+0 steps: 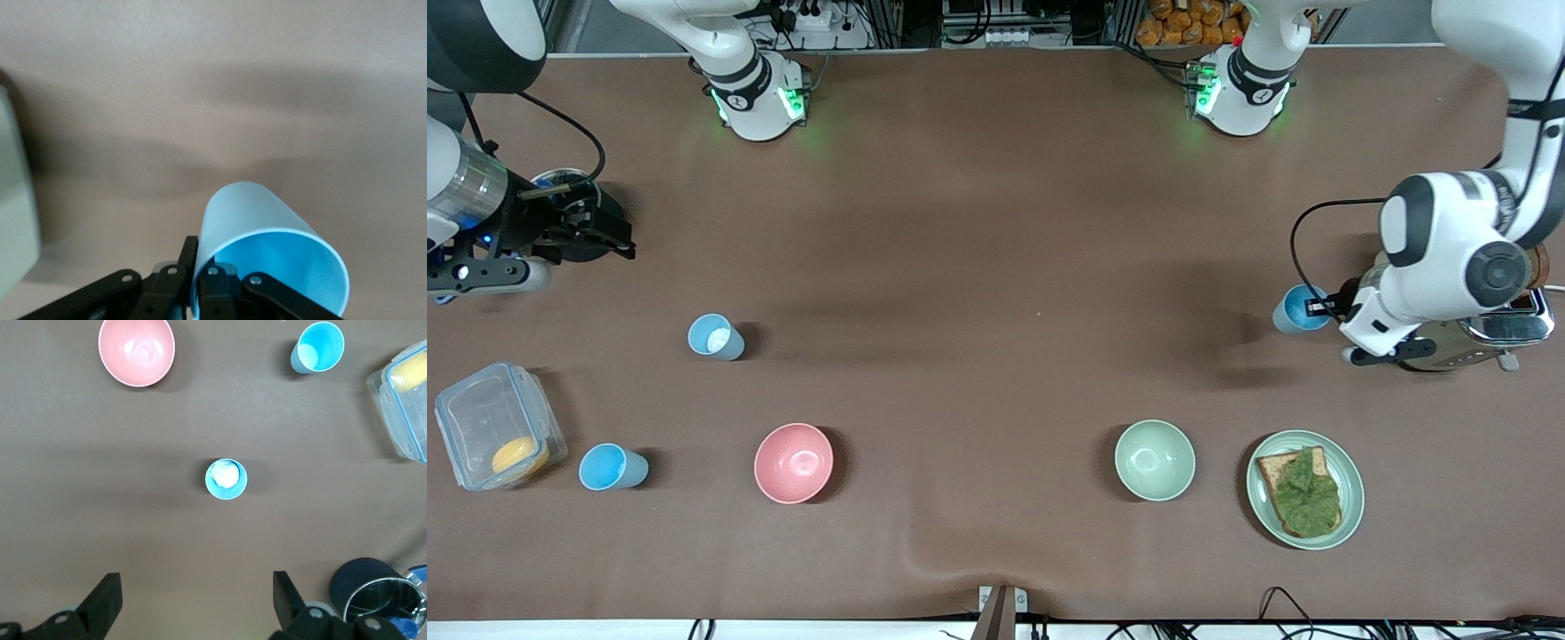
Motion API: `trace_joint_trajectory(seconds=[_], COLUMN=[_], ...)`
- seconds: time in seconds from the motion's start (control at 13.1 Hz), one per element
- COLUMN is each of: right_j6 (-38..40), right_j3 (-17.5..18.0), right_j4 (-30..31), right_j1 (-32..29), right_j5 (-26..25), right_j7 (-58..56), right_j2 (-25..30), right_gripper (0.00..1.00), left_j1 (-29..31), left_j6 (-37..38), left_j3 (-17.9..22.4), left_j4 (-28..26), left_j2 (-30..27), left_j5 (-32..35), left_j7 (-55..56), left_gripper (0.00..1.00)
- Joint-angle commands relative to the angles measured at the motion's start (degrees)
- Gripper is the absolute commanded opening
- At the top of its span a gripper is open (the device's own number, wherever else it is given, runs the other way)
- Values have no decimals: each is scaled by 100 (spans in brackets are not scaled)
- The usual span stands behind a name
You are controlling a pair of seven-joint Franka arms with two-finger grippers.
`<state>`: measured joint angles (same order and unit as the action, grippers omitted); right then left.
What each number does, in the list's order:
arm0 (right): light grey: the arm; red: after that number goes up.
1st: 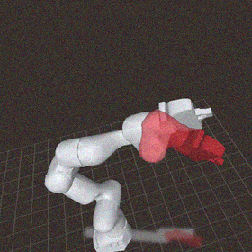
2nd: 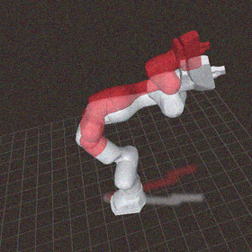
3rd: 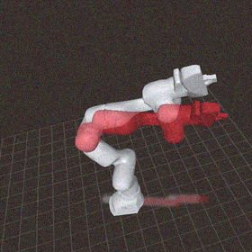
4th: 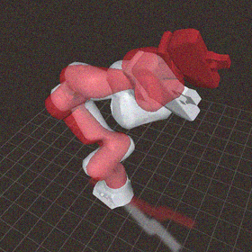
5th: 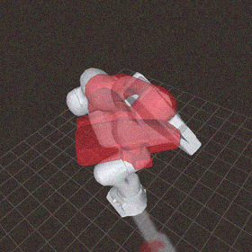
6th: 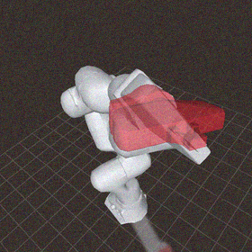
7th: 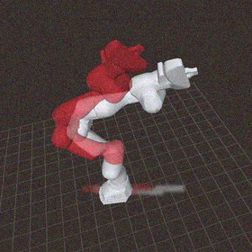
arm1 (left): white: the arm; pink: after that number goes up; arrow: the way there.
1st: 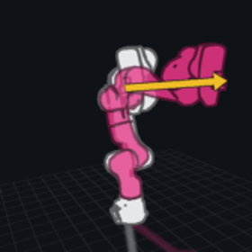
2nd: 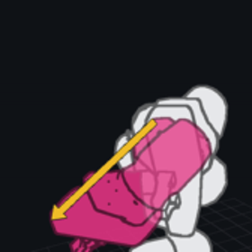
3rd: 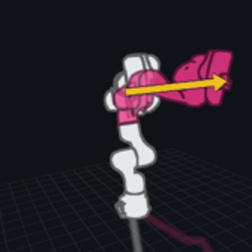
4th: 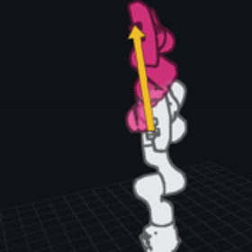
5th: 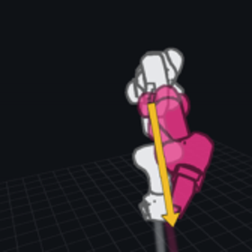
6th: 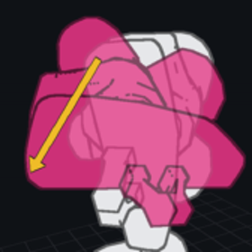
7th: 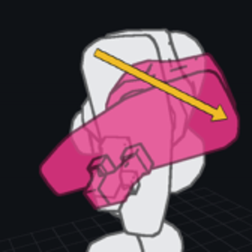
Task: Stack blue cups with both arms
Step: 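Lift the cup with the left gripper while the right gripper reaches out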
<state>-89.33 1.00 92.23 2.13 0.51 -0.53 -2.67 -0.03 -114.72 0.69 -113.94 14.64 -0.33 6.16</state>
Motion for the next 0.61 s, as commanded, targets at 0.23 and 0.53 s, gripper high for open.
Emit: trace_joint_trajectory(seconds=[0.23, 0.53], right_j6=[-425, -2129], right_j3=[32, 14], right_j4=[268, 1480], right_j1=[-55, -266], right_j5=[-95, -77], right_j7=[88, 0], right_j2=[38, -215], right_gripper=[100, 100], left_j1=[-6, -6], left_j6=[801, 916], left_j3=[-140, -331], left_j4=[820, 1067], left_j2=[-172, -198], left_j5=[-2, -11], left_j7=[35, 183], left_gripper=[0, 0])
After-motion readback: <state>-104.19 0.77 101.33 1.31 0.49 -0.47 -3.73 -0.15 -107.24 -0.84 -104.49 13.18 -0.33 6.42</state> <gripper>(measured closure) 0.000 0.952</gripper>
